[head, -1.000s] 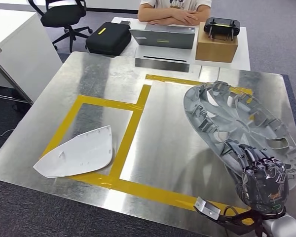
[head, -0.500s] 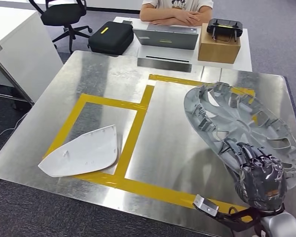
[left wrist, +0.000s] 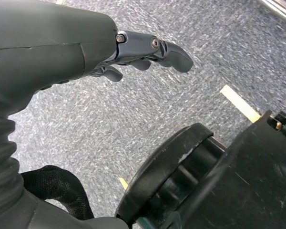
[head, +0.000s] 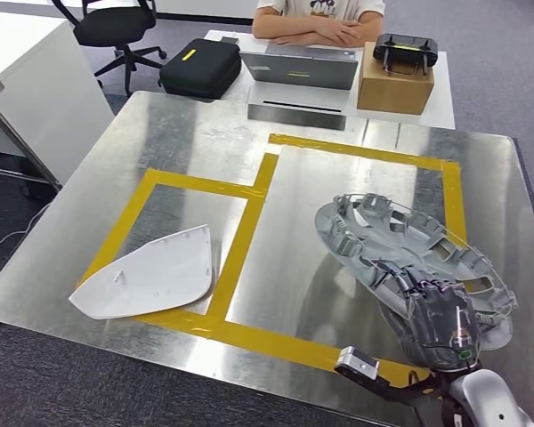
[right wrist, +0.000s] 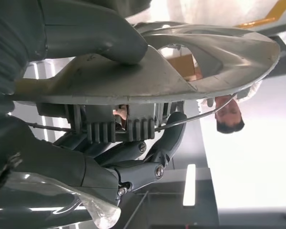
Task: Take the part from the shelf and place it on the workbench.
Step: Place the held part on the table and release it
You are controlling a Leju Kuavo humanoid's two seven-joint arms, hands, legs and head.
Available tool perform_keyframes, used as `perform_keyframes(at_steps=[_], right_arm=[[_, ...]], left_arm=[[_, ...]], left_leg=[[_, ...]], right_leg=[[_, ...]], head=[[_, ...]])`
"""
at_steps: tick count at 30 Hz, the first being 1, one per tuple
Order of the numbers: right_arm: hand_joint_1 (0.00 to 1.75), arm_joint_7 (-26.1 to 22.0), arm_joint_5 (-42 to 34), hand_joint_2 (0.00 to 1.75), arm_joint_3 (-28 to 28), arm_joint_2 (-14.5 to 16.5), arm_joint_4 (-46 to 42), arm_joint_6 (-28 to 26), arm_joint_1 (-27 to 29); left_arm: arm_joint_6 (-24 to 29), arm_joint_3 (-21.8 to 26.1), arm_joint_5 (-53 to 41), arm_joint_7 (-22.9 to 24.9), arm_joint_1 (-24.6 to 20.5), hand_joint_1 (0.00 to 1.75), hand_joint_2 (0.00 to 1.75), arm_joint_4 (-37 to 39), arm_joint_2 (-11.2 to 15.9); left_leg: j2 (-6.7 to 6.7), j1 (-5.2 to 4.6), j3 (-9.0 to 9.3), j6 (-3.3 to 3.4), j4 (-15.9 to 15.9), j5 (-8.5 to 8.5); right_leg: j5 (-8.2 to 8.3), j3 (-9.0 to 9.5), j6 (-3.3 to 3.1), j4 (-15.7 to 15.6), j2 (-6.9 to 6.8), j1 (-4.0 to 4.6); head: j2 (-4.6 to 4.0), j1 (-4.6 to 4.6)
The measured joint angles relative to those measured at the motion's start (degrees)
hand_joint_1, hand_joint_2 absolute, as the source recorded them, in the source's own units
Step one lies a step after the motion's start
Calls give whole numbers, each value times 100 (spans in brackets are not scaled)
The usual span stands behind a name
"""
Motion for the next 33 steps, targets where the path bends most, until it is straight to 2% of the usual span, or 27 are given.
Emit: perform_keyframes(at_steps=[9, 17, 24, 28, 30, 33], right_arm=[[175, -107, 141, 175, 144, 27, 91, 78, 38], [175, -346, 517, 175, 522, 25, 106, -162, 66], [175, -344, 589, 175, 809, -16, 160, -268, 65], [0, -323, 586, 175, 884, -38, 194, -280, 63], [0, -311, 575, 175, 902, -48, 208, -287, 70], [0, -293, 554, 175, 921, -68, 215, -295, 91]], left_arm=[[65, 3, -225, 294, 36, 0, 175, -176, 71], [44, 20, -538, 486, 36, 0, 175, -242, 107], [-48, 96, -709, 529, 41, 0, 175, -242, 106], [-67, 159, -757, 580, 47, 0, 175, -242, 103], [-74, 182, -809, 655, 58, 0, 175, -244, 97], [-75, 221, -864, 727, 82, 0, 44, -259, 86]], left_leg=[[0, -1, -1, 0, 5, 0], [1, 0, -2, 1, 8, -1], [1, 0, -4, 1, 9, -1], [1, 0, -5, 1, 12, -1], [1, 0, -5, 2, 14, -1], [1, 0, -5, 4, 16, -3]], right_leg=[[0, 1, 1, -1, 1, 0], [0, 1, 1, -1, 2, 0], [0, 1, 1, -1, 1, 0], [1, 2, 1, -1, 1, 0], [1, 2, 2, -1, 1, 0], [1, 3, 2, -1, 1, 0]], head=[[0, -1], [0, 0], [0, 0], [0, 0], [0, 0], [0, 0]])
